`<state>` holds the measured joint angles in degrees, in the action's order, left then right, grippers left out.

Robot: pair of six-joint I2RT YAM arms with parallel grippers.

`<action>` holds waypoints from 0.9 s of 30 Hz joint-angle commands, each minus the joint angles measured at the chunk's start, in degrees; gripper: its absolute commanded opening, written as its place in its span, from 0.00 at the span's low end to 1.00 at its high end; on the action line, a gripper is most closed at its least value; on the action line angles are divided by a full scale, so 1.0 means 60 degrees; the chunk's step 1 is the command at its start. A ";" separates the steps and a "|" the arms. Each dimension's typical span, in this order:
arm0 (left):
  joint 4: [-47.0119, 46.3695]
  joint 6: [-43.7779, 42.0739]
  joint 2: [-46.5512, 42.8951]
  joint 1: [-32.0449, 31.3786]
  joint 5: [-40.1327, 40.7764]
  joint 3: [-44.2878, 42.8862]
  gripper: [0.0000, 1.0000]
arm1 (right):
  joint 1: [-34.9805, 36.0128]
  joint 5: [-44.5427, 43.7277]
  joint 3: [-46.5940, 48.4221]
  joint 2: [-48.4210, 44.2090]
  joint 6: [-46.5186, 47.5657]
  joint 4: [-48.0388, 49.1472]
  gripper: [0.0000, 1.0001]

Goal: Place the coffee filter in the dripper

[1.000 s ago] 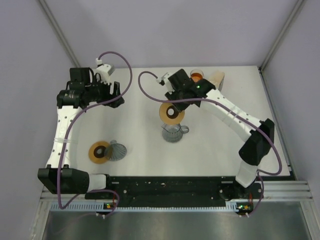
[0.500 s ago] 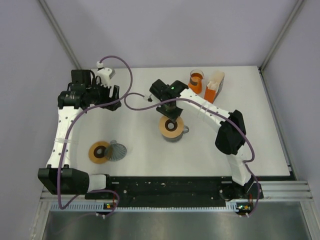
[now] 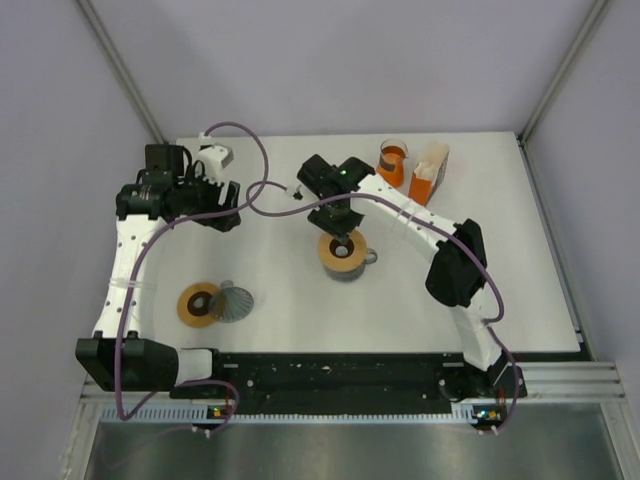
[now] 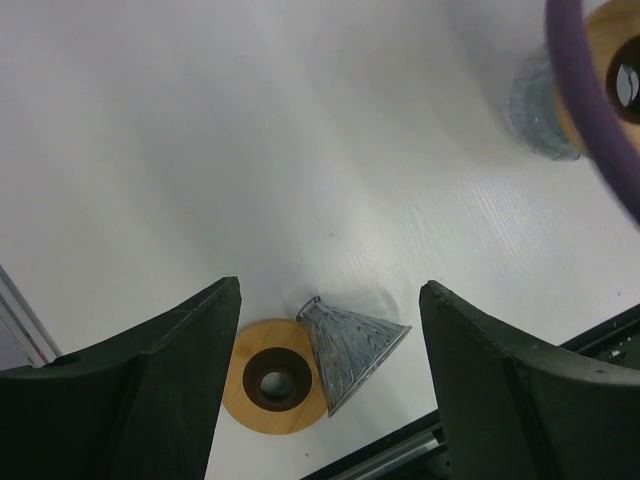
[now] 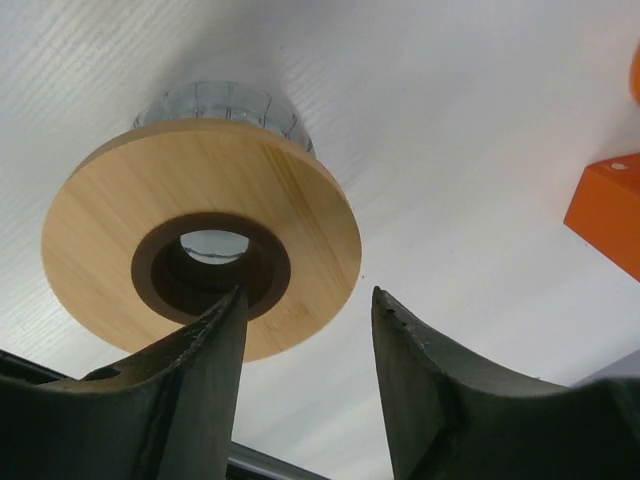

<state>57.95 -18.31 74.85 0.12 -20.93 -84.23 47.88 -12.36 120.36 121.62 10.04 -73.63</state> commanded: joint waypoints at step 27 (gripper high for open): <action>-0.0825 -0.3644 -0.2016 -0.0825 0.2403 0.6082 0.76 | -0.2062 0.1371 -0.4356 -0.5402 -0.1483 0.4258 0.88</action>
<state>61.39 -39.24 62.28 -3.95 -10.74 -49.87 35.24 -4.73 95.98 90.63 2.28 -51.51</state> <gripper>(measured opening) 0.826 0.875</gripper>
